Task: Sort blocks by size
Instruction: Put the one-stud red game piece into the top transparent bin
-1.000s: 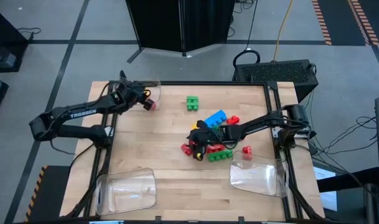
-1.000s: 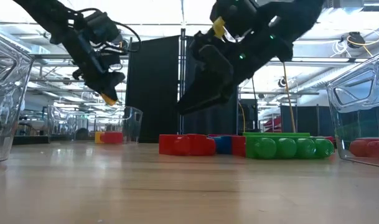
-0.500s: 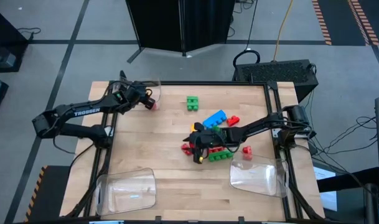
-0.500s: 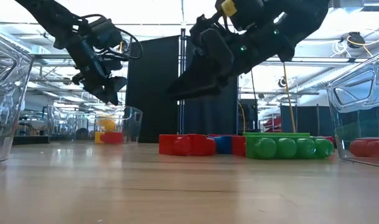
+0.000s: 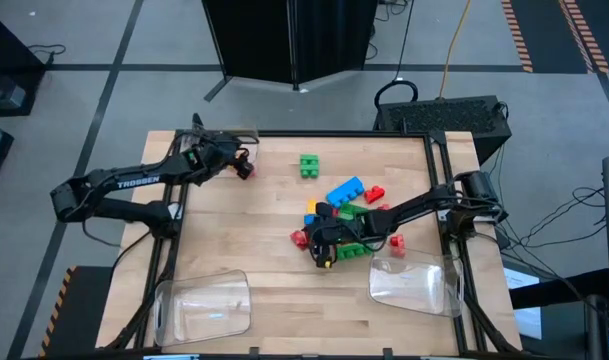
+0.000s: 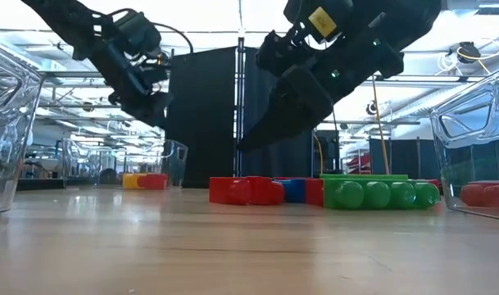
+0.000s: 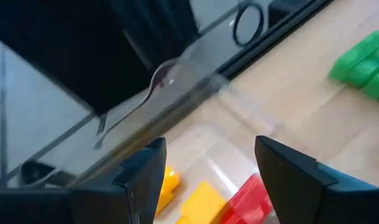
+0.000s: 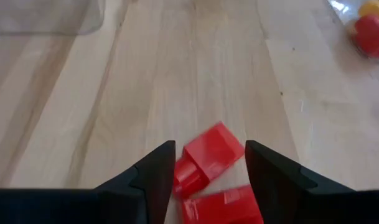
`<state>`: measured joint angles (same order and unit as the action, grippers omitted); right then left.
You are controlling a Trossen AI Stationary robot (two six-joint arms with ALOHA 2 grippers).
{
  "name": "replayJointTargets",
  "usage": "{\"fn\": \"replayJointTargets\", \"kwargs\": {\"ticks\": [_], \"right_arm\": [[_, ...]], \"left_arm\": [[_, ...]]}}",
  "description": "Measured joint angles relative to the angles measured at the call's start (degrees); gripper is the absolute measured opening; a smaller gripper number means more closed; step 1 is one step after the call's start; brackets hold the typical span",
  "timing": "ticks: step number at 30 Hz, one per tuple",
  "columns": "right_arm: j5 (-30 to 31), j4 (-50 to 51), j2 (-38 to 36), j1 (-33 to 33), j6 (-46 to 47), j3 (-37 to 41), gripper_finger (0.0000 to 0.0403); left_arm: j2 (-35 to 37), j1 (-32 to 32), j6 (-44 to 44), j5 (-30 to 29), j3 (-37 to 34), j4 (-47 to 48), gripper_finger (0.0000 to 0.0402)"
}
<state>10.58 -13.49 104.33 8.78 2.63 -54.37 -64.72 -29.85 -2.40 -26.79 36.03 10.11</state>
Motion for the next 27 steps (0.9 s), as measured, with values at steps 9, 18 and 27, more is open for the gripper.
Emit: {"fn": "replayJointTargets", "kwargs": {"ticks": [9,18,27], "right_arm": [[2.2,-0.29,1.63,0.01,5.72,-0.63,0.0283],[7.13,4.88,7.01,0.63,4.91,-7.48,0.0316],[8.84,19.11,11.03,0.69,8.06,-17.28,0.0316]], "left_arm": [[4.37,7.68,1.45,0.63,0.0,-5.18,0.0247],[6.83,12.11,1.34,0.65,0.0,-8.82,0.0247],[6.83,13.16,1.47,0.85,0.07,-9.28,0.0247]]}}
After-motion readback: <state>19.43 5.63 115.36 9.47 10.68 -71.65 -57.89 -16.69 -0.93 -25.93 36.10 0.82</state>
